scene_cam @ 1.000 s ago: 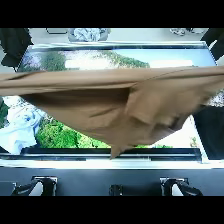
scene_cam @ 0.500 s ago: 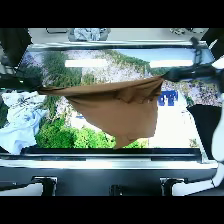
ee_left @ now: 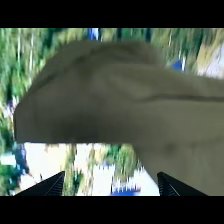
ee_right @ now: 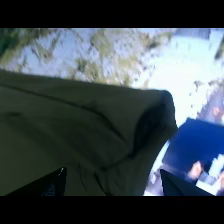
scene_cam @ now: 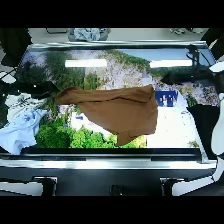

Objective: Fold the shirts.

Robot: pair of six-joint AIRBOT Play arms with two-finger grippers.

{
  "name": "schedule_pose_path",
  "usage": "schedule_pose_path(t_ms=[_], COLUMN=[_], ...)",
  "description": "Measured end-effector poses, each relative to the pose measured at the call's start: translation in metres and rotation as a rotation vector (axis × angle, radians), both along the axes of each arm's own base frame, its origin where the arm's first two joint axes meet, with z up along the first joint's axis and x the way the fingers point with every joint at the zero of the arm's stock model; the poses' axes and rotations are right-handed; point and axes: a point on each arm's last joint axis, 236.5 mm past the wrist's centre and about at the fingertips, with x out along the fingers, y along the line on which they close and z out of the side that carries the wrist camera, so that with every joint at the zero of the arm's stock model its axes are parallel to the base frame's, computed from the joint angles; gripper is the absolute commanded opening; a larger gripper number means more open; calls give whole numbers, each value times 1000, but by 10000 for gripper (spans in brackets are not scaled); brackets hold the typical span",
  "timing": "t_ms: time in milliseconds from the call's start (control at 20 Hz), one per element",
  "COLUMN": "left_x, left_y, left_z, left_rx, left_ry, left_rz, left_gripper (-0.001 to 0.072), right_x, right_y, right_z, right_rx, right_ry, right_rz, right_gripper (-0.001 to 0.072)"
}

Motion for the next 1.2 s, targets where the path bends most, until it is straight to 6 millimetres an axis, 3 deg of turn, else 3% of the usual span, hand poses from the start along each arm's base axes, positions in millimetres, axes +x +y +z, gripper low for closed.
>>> schedule_pose_path(t_ms=[150, 300, 550, 600, 650, 700, 800, 850, 900, 950, 1100, 1150, 1200], left_x=[-30, -56, -68, -68, -69, -68, -67, -65, -63, -59, -52, -51, -49], left_y=[-26, -69, -129, -137, -144, -149, -157, -158, -159, -159, -160, -160, -161], left_z=[-28, -58, -89, -93, -98, -101, -106, -109, -111, -111, -109, -107, -105], left_rx=[-24, -59, -87, -90, -90, -94, -98, -96, -95, -94, -93, -93, -95], left_ry=[119, 199, 211, 208, 209, 206, 200, 198, 192, 181, 158, 149, 141], left_rz=[-67, -132, -190, -195, -201, -200, -196, -185, -174, -161, -143, -139, -137], left_gripper=[715, 714, 705, 674, 584, 545, 301, 218, 75, 31, 30, 30, 30], right_x=[-44, -74, -117, -124, -131, -136, -146, -150, -154, -158, -164, -166, -165], right_y=[-20, -27, -17, -12, -9, -5, 3, 7, 12, 18, 44, 54, 63], right_z=[-23, -42, -82, -90, -97, -105, -117, -122, -127, -133, -146, -148, -151], right_rx=[-100, -120, -68, -47, -32, -15, 20, 36, 45, 50, 51, 52, 54], right_ry=[165, 287, 457, 484, 508, 526, 556, 567, 578, 589, 599, 603, 603], right_rz=[63, 91, 117, 121, 122, 121, 119, 119, 123, 131, 166, 173, 171], right_gripper=[679, 681, 705, 706, 706, 706, 708, 708, 708, 709, 703, 638, 399])
